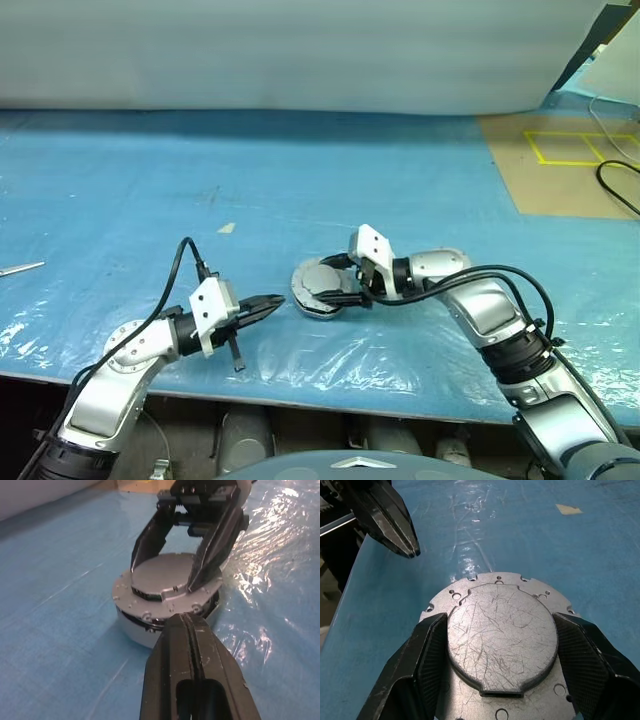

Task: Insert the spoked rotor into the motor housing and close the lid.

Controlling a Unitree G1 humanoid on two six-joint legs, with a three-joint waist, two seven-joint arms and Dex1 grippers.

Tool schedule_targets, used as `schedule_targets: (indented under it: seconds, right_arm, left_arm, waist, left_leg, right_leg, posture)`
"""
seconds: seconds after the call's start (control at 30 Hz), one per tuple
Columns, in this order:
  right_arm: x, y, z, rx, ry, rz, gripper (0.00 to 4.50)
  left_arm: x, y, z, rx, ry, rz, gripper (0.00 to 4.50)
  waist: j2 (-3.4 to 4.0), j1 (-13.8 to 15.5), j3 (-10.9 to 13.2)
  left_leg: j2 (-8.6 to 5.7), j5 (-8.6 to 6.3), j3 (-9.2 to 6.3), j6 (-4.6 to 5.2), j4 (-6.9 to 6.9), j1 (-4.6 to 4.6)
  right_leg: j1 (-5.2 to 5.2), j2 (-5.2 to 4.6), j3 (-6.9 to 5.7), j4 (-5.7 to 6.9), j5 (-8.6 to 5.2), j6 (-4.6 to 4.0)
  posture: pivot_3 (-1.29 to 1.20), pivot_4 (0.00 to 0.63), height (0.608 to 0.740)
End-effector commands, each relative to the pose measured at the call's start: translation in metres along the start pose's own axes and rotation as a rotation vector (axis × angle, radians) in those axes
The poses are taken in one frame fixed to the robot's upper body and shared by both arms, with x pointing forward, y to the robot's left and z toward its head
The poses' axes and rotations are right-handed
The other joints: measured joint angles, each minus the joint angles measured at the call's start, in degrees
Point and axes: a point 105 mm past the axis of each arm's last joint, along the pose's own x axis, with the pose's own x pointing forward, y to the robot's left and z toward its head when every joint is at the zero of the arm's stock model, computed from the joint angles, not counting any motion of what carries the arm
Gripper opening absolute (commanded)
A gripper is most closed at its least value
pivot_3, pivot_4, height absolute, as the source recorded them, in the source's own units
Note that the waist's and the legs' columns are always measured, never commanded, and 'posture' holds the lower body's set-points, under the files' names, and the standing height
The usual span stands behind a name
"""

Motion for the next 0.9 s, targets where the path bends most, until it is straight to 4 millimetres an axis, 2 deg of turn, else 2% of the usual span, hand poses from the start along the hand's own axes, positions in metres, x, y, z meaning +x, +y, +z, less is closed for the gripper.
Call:
schedule_targets:
  seconds: [0.03,0.23,0.4,0.57,0.9]
  right_arm:
    - [0.004,-0.001,0.003,-0.033,-0.012,-0.002,2.97]
    - [0.005,0.004,-0.021,-0.021,0.05,0.003,2.97]
    - [0.006,0.001,-0.023,-0.019,0.051,-0.003,2.97]
    - [0.006,0.001,-0.025,0.025,0.049,0.018,2.97]
    - [0.015,0.005,-0.058,-0.014,0.156,0.016,2.97]
  left_arm:
    - [-0.009,0.011,0.005,0.049,-0.007,0.054,0.0]
    - [-0.022,0.028,-0.001,0.061,0.015,0.135,0.0]
    - [-0.028,0.031,-0.005,0.064,0.027,0.15,0.0]
    - [-0.026,0.029,-0.007,0.059,0.02,0.142,0.0]
    - [-0.016,0.029,-0.008,0.044,-0.016,0.139,0.0]
  waist:
    - [0.0,-0.1,0.0]
    - [-0.01,-0.2,0.0]
    - [-0.02,-0.2,0.0]
    - [-0.02,-0.2,0.0]
    - [-0.11,-0.4,-0.1]
  left_leg:
    - [0.0,0.0,0.0,0.0,0.0,0.0]
    - [-0.02,0.0,0.0,0.0,-0.02,-0.02]
    - [-0.02,0.0,0.0,0.0,-0.01,0.01]
    - [-0.01,0.0,0.0,0.01,0.0,0.08]
    - [-0.01,-0.01,0.0,0.02,0.01,0.23]
  right_leg:
    - [0.0,0.0,0.0,0.0,0.0,0.0]
    - [0.01,-0.01,0.0,-0.02,0.0,0.0]
    - [0.05,-0.02,0.01,-0.03,0.0,0.0]
    - [0.08,-0.02,0.01,0.0,0.0,0.0]
    - [0.25,-0.02,0.03,0.0,-0.01,-0.02]
  posture:
    - [0.0,0.15,0.74]
    - [0.0,0.15,0.74]
    - [0.0,0.15,0.74]
    - [0.0,0.15,0.74]
    - [0.0,0.15,0.74]
